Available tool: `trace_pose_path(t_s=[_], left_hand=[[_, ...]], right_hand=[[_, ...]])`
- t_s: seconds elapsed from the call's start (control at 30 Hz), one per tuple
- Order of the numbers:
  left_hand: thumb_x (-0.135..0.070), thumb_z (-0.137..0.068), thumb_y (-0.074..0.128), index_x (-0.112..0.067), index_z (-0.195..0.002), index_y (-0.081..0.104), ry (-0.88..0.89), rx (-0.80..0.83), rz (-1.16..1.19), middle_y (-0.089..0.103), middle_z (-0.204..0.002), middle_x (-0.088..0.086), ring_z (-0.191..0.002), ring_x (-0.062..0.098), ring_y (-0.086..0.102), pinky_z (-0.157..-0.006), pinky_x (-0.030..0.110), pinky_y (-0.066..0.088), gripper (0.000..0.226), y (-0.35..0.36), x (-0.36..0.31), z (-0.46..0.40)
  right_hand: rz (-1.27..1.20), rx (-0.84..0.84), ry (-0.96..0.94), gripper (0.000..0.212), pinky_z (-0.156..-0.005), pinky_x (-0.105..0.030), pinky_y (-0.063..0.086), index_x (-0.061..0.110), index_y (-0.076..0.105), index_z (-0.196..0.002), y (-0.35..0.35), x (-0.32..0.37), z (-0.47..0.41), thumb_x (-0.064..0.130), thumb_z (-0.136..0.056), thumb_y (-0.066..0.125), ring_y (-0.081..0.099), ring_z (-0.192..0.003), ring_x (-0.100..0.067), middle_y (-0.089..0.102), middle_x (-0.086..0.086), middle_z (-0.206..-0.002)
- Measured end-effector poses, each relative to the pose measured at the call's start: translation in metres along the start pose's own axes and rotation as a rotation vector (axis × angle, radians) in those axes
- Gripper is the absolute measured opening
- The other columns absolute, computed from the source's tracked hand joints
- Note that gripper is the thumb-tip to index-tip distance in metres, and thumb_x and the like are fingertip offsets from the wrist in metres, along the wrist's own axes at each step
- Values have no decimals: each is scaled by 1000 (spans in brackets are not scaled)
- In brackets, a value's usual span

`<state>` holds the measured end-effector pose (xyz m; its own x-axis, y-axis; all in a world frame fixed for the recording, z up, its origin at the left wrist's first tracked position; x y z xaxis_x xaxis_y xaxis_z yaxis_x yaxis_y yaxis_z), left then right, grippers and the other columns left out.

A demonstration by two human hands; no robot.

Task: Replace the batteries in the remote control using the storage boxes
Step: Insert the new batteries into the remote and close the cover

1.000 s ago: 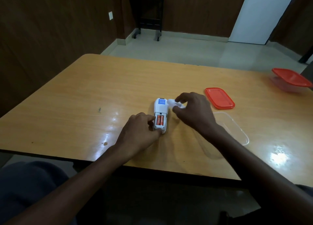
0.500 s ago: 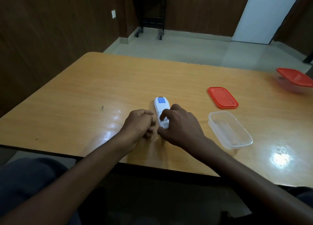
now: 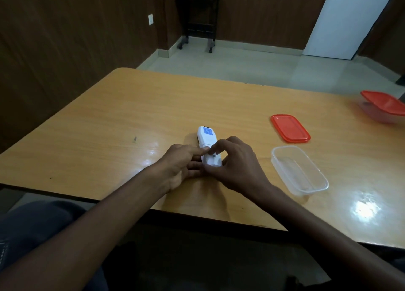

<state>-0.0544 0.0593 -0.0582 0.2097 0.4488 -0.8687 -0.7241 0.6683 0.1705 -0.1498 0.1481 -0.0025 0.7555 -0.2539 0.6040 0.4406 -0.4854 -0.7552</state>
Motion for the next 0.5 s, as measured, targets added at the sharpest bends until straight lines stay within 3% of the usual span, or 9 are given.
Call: trace_pose_path(t_s=[0.1,0.17,0.2,0.27,0.33,0.4,0.5], left_hand=[[-8,-92,66,-7,-123,68,17,54,19,77,-104,16,-80,25,74,-69,37,64,31,4,-1,1],[-5,-91,67,-11,-126,66,23,103,11,77,-108,19,-83,28,74,-68,40,64,35,8,-3,3],[-5,-90,67,-12,-126,66,29,131,-6,76,-108,20,-83,28,74,-68,42,64,37,12,-3,4],[-4,-88,66,-16,-125,65,50,183,-49,77,-106,18,-83,29,74,-72,42,62,39,20,-5,8],[-4,-87,66,-19,-122,67,81,207,-72,78,-101,15,-79,28,72,-69,39,60,38,26,-7,10],[-6,-86,66,-21,-121,68,97,214,-83,77,-97,13,-78,27,72,-67,36,59,38,28,-7,9],[-7,-85,68,-23,-121,68,108,218,-113,78,-97,12,-79,26,73,-72,40,60,39,28,-6,7]], right_hand=[[-55,118,-57,37,-65,-13,51,23,70,-99,-2,-4,-6,34,-70,90,65,-81,-6,56,-1,-132],[-44,213,-94,56,-68,-11,54,24,63,-112,-4,-8,-9,31,-66,94,67,-93,-8,30,-1,-160],[-22,260,-100,75,-73,-14,55,28,55,-127,-4,-10,-10,35,-63,94,64,-107,-14,14,2,-167],[38,343,-97,119,-89,-26,57,38,24,-154,-5,-16,-10,47,-58,94,45,-136,-20,-12,9,-168],[79,363,-99,140,-100,-36,52,41,-1,-159,-9,-21,-10,53,-56,93,33,-145,-25,-19,9,-167],[118,328,-114,144,-101,-40,51,41,-6,-158,-12,-23,-12,57,-54,92,40,-139,-34,-10,6,-167],[172,243,-147,137,-87,-43,57,41,11,-157,-12,-22,-12,63,-48,90,60,-105,-38,0,4,-160]])
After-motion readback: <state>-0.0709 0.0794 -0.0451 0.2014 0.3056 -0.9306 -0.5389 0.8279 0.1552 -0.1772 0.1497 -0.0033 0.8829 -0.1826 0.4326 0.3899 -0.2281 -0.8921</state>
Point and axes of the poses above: each hand's wrist, its own z-axis away from the middle knuckle, its own y-axis out of the palm, x = y × z, the point moved 9 cm from there along -z, towards the middle knuckle
